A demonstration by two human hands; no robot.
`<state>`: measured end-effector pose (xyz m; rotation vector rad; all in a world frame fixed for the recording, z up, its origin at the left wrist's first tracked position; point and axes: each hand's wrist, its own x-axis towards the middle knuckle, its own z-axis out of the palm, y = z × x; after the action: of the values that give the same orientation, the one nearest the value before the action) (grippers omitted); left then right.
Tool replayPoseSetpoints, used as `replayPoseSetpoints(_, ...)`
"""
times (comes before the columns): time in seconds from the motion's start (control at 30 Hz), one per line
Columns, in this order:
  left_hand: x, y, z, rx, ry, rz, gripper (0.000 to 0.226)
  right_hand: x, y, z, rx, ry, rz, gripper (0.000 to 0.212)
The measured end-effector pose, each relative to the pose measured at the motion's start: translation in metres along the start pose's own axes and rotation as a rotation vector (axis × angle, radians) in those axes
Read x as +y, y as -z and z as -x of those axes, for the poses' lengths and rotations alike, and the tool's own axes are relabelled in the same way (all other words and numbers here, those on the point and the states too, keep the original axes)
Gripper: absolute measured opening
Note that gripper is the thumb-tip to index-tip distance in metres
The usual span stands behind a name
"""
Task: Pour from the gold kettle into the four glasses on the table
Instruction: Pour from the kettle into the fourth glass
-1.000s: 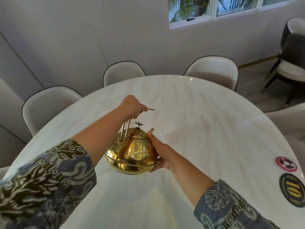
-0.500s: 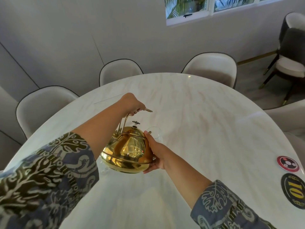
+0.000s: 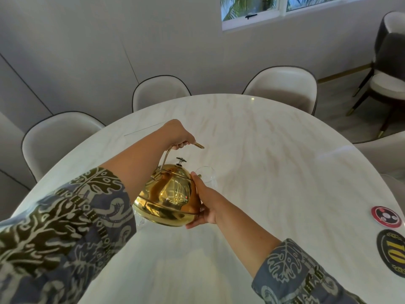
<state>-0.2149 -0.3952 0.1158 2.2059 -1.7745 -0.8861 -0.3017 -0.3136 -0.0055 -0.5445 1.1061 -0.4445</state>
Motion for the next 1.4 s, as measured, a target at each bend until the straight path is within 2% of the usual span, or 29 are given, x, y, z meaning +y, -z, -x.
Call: replayPoseSetpoints(1.4, 0.016, 0.002, -0.012, -0.086, 0.004, -0.175, 0.035, -0.006, -0.009, -0.005, -0.046, -0.038, -0.146, 0.073)
